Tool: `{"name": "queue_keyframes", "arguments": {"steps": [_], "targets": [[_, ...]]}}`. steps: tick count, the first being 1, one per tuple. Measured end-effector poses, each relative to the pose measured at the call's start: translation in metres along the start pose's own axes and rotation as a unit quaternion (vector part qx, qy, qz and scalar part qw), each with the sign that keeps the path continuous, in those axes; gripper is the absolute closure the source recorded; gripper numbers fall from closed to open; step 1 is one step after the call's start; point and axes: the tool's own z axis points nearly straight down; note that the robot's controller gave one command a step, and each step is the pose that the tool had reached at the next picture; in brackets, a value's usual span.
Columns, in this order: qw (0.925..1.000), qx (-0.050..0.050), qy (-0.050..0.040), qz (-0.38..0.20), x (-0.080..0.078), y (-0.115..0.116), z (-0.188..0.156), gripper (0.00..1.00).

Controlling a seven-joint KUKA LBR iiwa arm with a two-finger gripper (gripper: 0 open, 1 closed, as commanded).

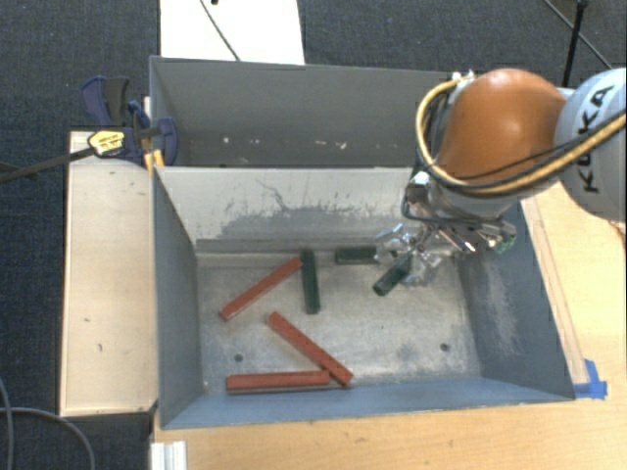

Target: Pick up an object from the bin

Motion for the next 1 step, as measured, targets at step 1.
{"name": "queue_keyframes", "arguments": {"steps": [1], "targets": [[1.0000,-0.001,0.0001,0.003,-0.0011,-0.0004,-0.0031,1.00]]}}
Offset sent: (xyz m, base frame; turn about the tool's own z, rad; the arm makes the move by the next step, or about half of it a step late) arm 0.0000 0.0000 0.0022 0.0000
